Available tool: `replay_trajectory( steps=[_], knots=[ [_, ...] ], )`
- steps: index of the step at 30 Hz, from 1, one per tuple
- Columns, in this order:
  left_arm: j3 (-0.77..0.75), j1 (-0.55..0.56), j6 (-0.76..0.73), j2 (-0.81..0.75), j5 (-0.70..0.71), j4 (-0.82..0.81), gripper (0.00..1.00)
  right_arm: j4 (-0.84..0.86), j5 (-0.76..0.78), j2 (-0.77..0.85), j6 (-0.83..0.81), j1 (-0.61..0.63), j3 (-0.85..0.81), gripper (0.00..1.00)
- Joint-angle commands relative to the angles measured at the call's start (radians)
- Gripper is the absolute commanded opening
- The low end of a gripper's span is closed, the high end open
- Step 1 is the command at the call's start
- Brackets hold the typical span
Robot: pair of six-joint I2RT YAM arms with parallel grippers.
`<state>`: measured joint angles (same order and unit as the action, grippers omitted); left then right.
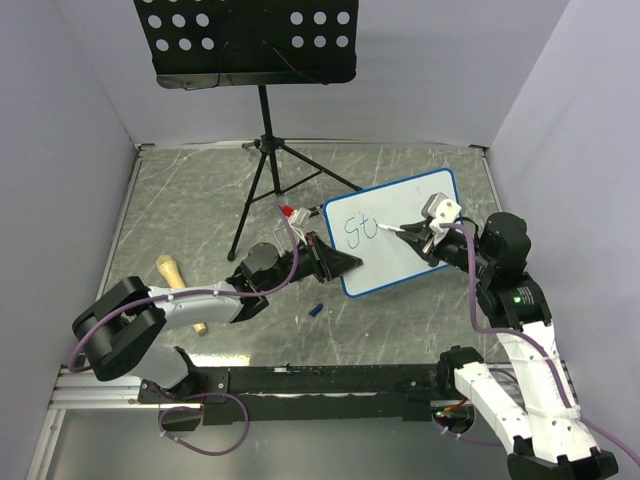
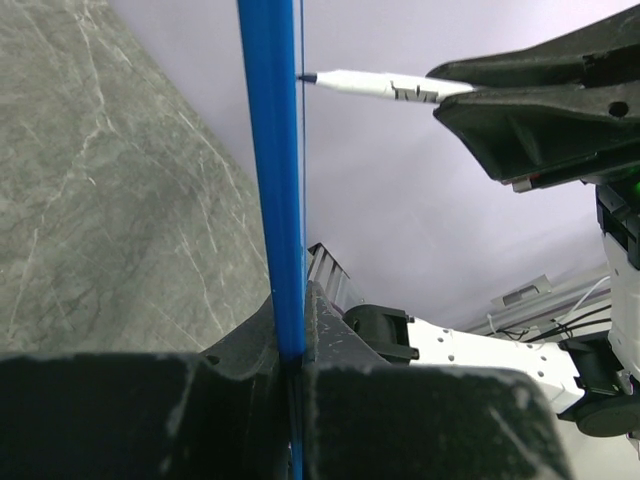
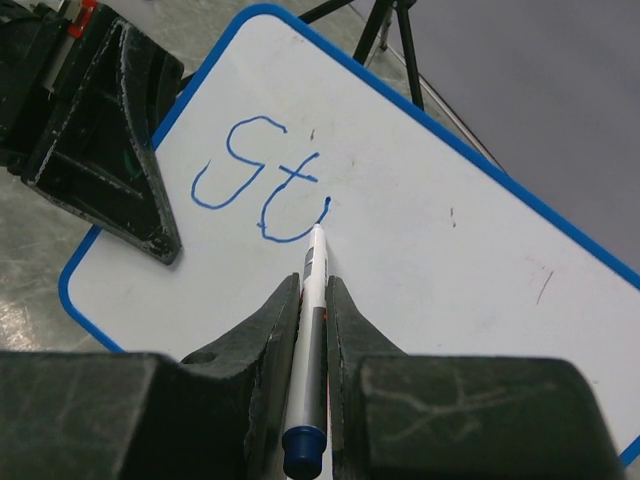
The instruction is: Write a sentence on the whiteboard
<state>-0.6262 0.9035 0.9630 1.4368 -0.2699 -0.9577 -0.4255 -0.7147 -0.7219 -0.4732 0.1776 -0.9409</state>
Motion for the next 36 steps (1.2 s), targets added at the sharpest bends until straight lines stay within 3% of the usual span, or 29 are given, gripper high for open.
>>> replay_trajectory(
  steps=[1,15,36],
  knots=[
    [-0.033,-0.003,-0.006,-0.073,0.023,-0.173,0.01,-0.042,-0.006,0.013,-0.021,-0.006,0.007,0.0],
    [-0.043,-0.005,0.014,-0.042,-0.015,-0.191,0.01,-0.018,-0.015,0.007,-0.002,-0.006,0.008,0.0],
    [-0.049,-0.005,0.022,-0.026,-0.049,-0.208,0.01,0.083,0.087,-0.045,0.031,-0.007,-0.007,0.0]
  ],
)
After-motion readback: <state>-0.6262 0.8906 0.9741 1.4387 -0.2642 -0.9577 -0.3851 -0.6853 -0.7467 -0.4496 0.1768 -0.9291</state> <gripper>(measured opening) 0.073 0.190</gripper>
